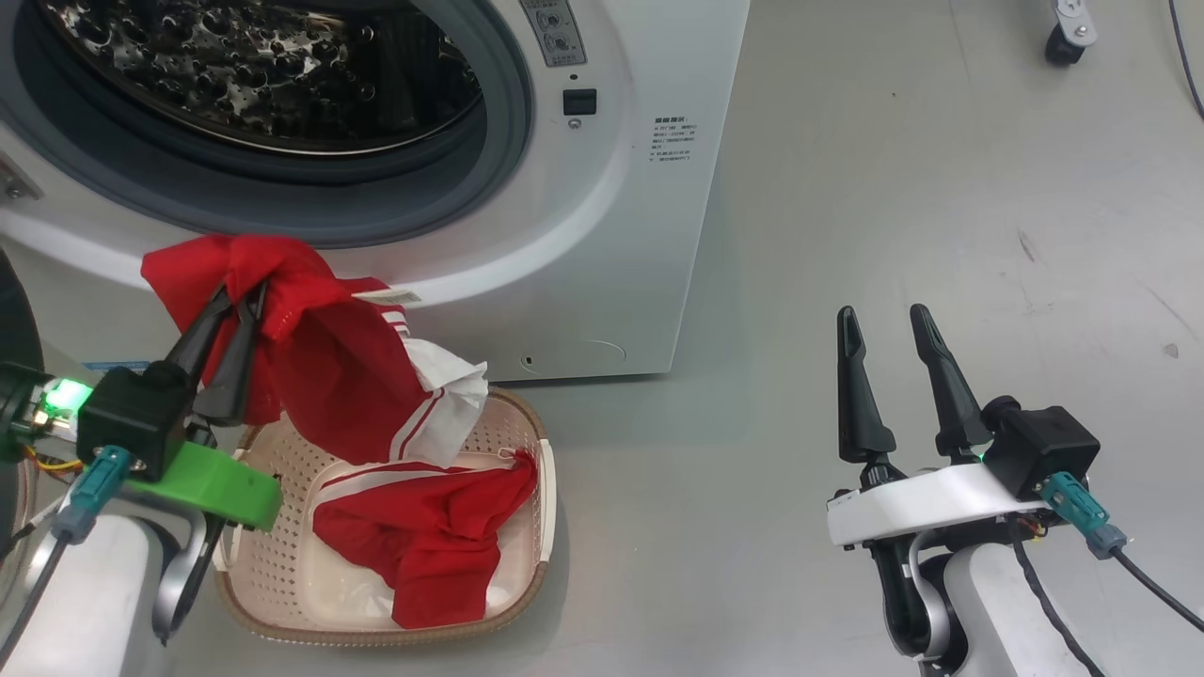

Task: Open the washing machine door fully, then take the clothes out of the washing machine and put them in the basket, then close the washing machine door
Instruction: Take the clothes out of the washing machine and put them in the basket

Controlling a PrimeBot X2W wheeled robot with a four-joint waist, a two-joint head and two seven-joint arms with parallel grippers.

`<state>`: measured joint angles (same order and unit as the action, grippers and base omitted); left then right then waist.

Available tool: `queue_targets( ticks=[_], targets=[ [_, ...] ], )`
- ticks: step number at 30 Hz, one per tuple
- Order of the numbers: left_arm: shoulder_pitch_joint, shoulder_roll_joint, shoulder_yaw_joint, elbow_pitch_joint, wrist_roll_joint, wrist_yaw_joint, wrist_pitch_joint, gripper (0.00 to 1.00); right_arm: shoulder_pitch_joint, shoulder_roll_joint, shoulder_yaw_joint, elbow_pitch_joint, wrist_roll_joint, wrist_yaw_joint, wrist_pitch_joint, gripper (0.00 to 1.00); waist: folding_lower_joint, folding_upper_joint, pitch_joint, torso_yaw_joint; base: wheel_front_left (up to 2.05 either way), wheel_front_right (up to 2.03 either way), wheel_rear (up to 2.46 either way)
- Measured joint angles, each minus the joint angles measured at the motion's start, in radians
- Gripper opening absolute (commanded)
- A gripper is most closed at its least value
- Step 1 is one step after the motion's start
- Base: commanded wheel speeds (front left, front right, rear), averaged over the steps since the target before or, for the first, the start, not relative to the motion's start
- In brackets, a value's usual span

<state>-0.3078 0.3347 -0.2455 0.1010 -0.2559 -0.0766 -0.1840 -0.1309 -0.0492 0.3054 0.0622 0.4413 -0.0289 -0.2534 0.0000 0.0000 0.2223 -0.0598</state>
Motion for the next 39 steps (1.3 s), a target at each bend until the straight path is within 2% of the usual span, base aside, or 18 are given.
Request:
queue_targets(
  ticks=[28,39],
  targets=[
    [0.056,0.006,-0.029,0.253,-0.007,-0.018,0.031,0.00,-0.014,0.000,0.050,-0.015,-0.008,-0.002,0.000,1.00,0.0000,0.0000,0.099,-0.067,0.00,0.00,0.00],
    [0.045,0.031,-0.020,0.370,-0.026,-0.026,0.057,0.00,-0.050,0.000,0.084,-0.052,-0.006,-0.020,0.000,1.00,0.0000,0.0000,0.185,-0.110,0.00,0.00,0.00]
  ],
)
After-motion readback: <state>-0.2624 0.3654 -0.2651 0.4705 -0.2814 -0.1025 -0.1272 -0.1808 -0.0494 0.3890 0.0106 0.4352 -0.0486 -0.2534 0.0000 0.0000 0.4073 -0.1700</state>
